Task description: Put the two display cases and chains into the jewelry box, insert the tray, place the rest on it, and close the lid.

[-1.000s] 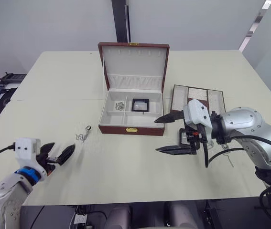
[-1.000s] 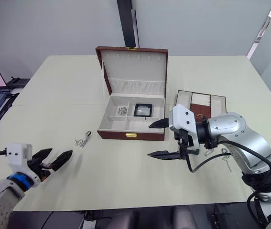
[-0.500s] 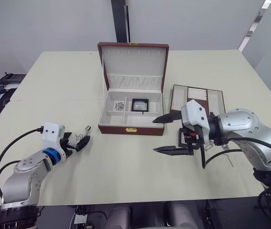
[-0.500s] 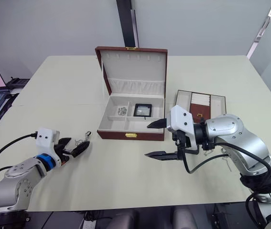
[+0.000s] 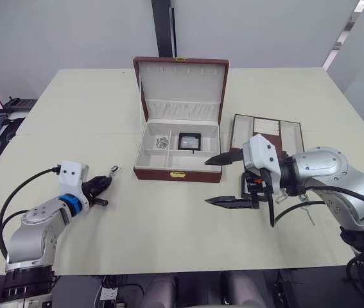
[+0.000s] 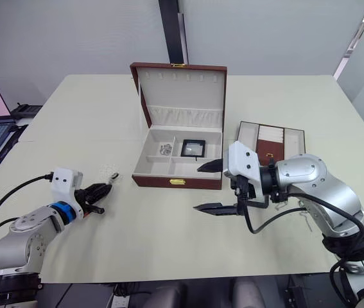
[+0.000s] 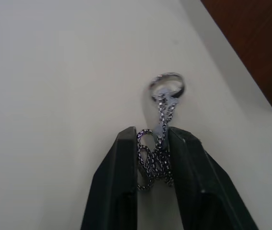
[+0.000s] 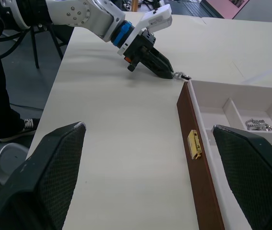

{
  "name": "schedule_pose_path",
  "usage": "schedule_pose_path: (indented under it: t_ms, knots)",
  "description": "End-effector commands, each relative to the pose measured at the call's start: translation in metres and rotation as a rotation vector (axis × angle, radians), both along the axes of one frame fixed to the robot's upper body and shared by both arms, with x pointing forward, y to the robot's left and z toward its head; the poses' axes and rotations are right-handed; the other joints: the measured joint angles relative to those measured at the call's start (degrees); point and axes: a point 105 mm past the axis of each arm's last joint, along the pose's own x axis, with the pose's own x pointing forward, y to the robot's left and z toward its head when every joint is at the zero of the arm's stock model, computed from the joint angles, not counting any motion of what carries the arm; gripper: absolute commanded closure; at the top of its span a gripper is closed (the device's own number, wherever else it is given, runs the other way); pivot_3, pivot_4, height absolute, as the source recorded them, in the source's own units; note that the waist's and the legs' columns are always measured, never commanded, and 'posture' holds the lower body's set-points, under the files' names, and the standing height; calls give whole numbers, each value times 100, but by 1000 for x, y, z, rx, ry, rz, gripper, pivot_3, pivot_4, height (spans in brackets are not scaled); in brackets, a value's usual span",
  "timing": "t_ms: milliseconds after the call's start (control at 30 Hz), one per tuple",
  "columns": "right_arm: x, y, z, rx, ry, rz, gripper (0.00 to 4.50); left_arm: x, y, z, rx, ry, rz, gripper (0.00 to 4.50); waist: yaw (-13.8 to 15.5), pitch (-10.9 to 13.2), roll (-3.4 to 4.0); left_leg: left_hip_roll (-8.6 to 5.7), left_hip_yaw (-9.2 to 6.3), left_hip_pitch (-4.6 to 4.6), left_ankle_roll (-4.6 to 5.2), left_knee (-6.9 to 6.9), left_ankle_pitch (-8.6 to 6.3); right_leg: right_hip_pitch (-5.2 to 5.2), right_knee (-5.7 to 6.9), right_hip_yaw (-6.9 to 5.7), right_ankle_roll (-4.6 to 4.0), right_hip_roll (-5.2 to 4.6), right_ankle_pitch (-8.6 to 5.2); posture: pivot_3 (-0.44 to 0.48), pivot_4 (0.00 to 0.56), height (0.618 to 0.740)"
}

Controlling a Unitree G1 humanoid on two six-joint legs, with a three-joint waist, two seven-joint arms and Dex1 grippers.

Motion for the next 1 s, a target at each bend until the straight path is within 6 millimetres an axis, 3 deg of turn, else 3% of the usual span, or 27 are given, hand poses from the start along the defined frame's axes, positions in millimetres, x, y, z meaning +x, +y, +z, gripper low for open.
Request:
schedule_pose_path:
  t_ms: [33, 367, 600, 800, 1000]
  knots:
    - [-6, 1, 7, 14, -37, 8, 0, -6, -2, 0, 3, 4, -45, 4493, -5, 0, 0, 0, 0, 0, 0, 0, 0, 0, 0, 1, 0, 0, 0, 0, 150, 740]
    - [6, -7, 12, 25, -83, -88, 0, -21, -10, 78, 100, -185, -252, 4493, -30, 5, -3, 6, -4, -3, 5, -3, -3, -4, -2, 0, 0, 2, 0, 0, 150, 740]
    - [12, -8, 15, 24, -101, -119, 0, -14, -41, 129, 94, -234, -478, 4493, -41, 7, -4, 1, 3, -5, 5, -3, -3, -3, -4, -7, 0, 5, 0, 0, 150, 740]
    - [17, -5, 13, 12, -101, -158, 0, 7, -65, 145, 122, -237, -594, 4493, -92, 8, -4, 0, 4, -5, 4, -3, -2, -3, -2, -7, 0, 7, 0, 0, 150, 740]
    - [18, -5, 13, 8, -99, -182, 0, 26, -79, 129, 188, -161, -645, 4493, -184, 9, -5, 1, 5, -8, -1, -3, 1, -4, -2, -5, 0, 11, 0, 0, 150, 740]
